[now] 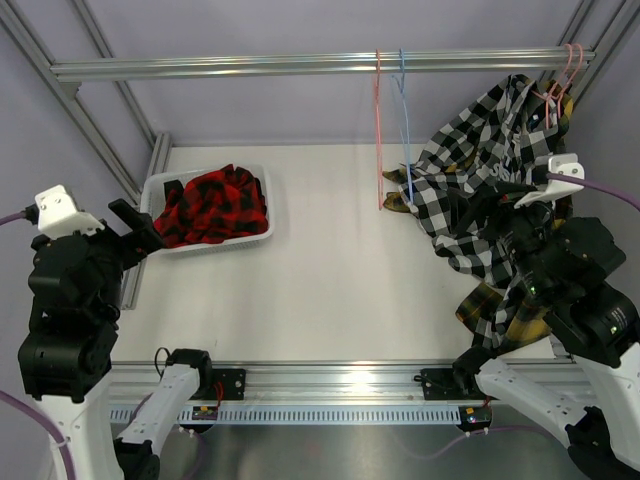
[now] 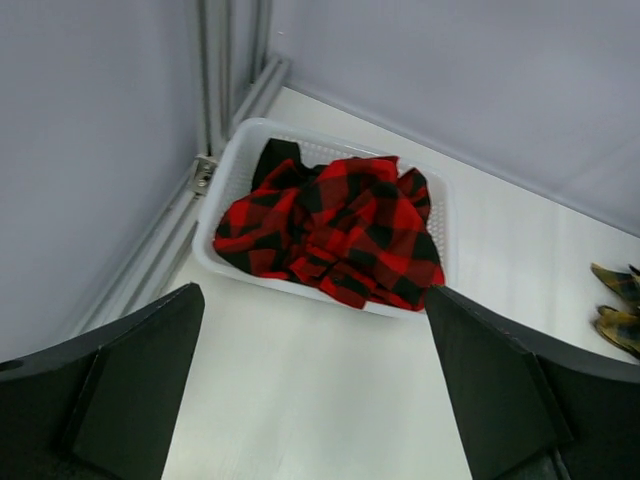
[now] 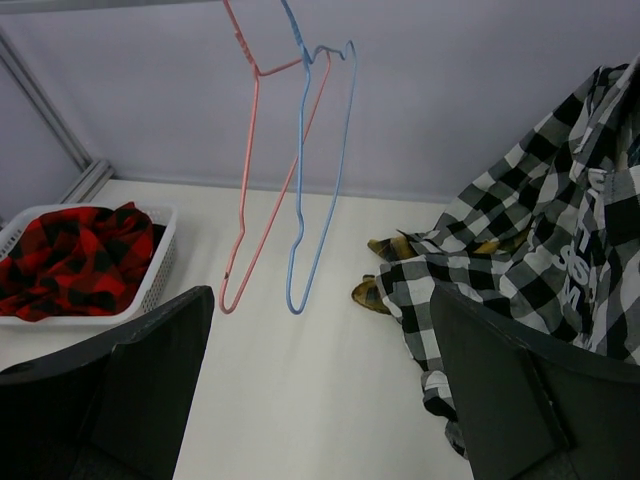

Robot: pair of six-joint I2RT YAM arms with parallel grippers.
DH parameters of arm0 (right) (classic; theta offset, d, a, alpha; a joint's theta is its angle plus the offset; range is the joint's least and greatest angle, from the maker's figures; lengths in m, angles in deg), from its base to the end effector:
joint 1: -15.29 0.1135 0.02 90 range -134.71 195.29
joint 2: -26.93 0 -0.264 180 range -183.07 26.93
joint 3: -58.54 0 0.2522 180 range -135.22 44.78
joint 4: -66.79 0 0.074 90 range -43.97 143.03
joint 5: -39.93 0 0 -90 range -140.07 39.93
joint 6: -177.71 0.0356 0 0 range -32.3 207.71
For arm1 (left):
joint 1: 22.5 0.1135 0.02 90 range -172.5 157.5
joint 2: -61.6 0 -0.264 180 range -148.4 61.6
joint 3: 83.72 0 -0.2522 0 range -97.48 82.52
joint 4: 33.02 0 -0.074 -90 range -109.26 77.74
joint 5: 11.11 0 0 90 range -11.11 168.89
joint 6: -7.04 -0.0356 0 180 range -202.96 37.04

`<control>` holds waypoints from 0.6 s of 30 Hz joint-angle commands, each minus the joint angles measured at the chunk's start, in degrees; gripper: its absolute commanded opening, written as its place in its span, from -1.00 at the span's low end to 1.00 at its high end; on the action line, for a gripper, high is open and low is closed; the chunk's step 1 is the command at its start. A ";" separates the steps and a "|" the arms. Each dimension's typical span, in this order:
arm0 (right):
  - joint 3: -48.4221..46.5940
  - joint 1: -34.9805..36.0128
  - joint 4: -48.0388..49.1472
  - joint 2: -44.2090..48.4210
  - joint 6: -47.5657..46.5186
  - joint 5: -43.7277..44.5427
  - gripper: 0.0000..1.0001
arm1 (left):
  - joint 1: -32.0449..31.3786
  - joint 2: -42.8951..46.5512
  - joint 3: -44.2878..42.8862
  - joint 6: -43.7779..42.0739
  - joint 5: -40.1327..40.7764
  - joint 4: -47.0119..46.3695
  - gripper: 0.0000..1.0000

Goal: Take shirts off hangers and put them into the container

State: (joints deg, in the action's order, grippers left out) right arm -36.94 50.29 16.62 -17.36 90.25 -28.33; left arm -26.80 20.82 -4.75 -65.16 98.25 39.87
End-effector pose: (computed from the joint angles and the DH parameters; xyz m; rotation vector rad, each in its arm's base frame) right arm 0.0863 0.0443 0.4963 -0.1404 1.5522 0.2229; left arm 0.0510 0.0080 0.4814 -0.4462 1.7219 0.0246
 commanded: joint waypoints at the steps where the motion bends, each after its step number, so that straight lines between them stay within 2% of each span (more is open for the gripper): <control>1: -0.46 -0.20 3.18 0.78 -2.11 2.78 0.99 | -0.10 0.70 0.34 -2.86 7.88 0.80 0.98; 18: 0.06 -0.29 3.96 1.23 -4.30 1.82 0.99 | -3.35 2.72 1.12 -0.31 4.65 1.34 0.98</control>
State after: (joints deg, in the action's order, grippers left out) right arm -36.94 50.27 17.43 -16.07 88.26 -27.04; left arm -29.53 22.94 -4.53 -65.55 102.90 42.01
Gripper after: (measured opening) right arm 0.993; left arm 0.988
